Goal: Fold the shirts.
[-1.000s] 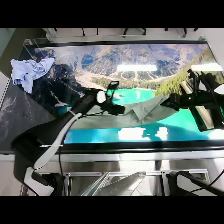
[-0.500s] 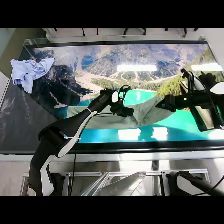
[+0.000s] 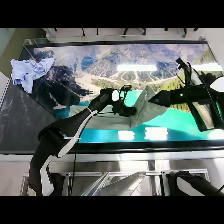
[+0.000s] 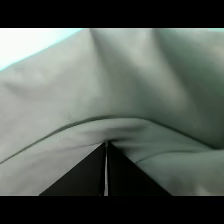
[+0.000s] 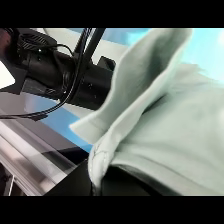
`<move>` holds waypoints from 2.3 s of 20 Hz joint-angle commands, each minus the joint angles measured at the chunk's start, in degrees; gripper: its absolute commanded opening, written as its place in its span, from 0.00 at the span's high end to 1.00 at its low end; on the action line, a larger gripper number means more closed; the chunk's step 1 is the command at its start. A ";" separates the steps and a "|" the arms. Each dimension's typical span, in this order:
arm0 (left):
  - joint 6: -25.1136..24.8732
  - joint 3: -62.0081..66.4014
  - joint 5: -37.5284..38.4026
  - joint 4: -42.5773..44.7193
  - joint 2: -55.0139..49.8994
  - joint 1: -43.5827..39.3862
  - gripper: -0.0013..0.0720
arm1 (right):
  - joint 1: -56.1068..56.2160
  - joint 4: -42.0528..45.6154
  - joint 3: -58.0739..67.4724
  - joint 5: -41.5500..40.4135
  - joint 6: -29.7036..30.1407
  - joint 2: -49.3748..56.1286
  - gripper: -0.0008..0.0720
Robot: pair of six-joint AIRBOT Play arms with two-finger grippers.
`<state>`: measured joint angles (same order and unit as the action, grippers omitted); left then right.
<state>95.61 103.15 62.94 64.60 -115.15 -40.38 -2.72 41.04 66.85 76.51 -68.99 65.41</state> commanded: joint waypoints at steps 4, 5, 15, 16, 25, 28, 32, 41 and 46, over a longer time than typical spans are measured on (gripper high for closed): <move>-2.01 0.07 6.40 0.09 5.11 3.63 0.96 | 0.61 -0.33 0.68 -0.15 -1.81 -0.15 0.96; -3.69 0.04 9.66 0.63 6.58 4.90 0.96 | 0.61 -0.35 0.68 -0.20 -2.10 -0.15 0.96; -7.13 -0.04 20.57 10.84 29.16 30.73 0.96 | 18.64 -4.61 0.70 -21.77 -5.38 4.39 0.96; -7.15 -0.04 20.63 10.84 30.42 33.35 0.96 | 20.79 -6.71 0.90 -23.50 -4.98 6.12 0.96; -8.66 -0.07 20.74 10.45 32.98 42.53 0.96 | 38.21 -13.84 13.03 -36.92 -3.82 27.61 0.96; -8.85 -0.07 20.65 10.34 32.98 42.45 0.96 | 41.66 -21.00 17.25 -40.52 -0.24 35.56 0.96; -9.07 -0.07 21.09 10.32 32.98 42.42 0.96 | 44.26 -36.17 20.55 -41.70 10.25 43.95 0.96; -9.86 -7.56 20.59 10.29 33.03 42.45 0.96 | 41.59 -51.58 20.68 -24.74 18.56 44.85 0.08; -10.49 -11.58 20.50 10.34 33.22 42.45 0.96 | 32.54 -31.30 20.63 -10.71 5.62 36.83 0.14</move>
<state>85.52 93.67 83.55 74.91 -82.11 2.00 34.39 -2.48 87.46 57.36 -56.16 106.19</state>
